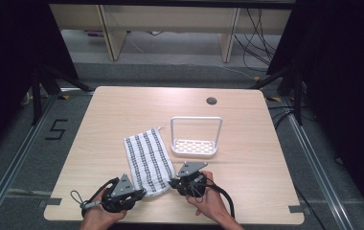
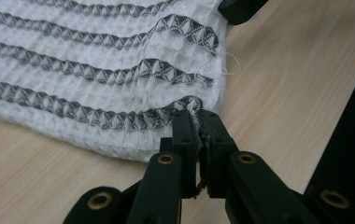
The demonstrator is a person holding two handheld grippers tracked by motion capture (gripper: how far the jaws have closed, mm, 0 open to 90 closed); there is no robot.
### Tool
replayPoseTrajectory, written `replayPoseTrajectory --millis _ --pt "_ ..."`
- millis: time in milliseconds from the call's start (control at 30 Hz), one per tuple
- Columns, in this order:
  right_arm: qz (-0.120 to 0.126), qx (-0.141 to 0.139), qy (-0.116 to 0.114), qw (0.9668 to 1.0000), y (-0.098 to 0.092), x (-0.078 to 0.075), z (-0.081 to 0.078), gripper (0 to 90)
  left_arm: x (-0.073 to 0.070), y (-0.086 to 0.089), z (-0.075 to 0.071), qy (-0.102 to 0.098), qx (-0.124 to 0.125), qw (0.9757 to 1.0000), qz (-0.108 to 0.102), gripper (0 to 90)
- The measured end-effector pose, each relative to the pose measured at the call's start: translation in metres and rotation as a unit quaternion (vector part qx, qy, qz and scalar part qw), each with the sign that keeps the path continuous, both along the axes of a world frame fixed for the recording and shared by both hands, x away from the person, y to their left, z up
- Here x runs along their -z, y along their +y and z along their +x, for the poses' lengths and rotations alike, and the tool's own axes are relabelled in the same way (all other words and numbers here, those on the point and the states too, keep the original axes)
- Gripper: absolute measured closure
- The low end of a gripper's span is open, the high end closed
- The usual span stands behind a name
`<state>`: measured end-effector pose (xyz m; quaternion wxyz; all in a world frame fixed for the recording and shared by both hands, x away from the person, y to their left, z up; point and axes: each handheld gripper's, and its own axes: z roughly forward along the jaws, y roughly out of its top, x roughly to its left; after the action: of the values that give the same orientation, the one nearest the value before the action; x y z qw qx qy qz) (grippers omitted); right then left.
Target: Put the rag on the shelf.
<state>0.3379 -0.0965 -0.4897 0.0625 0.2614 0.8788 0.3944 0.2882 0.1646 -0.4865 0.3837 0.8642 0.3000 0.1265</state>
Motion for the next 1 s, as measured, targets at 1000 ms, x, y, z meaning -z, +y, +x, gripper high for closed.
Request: replayPoseTrajectory --millis 1000 --pt "0.119 -0.043 -0.083 0.9885 -0.006 -0.15 0.002 86.3 -0.163 0.026 0.009 -0.04 0.03 0.9905 -0.128 86.1"
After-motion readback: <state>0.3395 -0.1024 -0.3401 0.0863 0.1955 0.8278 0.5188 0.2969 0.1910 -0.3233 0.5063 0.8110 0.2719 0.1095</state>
